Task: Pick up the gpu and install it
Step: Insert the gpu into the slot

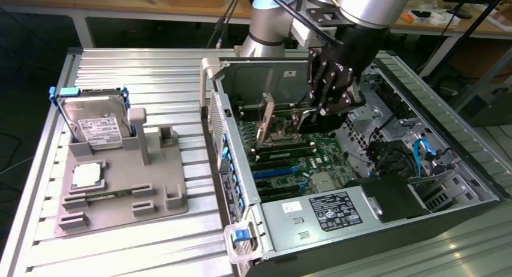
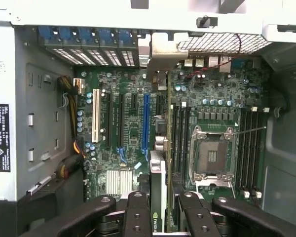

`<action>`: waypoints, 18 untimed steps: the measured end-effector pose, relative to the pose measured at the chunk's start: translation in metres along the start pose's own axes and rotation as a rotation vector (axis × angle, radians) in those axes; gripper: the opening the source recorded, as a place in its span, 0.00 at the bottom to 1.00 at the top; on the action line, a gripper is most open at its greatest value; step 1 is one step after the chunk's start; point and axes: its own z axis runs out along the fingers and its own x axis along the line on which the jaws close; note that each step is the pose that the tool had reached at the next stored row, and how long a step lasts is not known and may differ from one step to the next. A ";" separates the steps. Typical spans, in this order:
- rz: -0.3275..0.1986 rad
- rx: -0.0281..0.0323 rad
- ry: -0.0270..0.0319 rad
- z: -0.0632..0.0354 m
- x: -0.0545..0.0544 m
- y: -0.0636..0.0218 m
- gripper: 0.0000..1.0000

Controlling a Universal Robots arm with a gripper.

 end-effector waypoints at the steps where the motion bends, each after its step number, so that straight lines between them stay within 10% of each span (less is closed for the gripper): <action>1: 0.001 0.0001 0.0003 0.0008 0.001 0.0000 0.27; 18: 0.031 0.0011 0.0032 0.0233 0.008 0.0013 0.27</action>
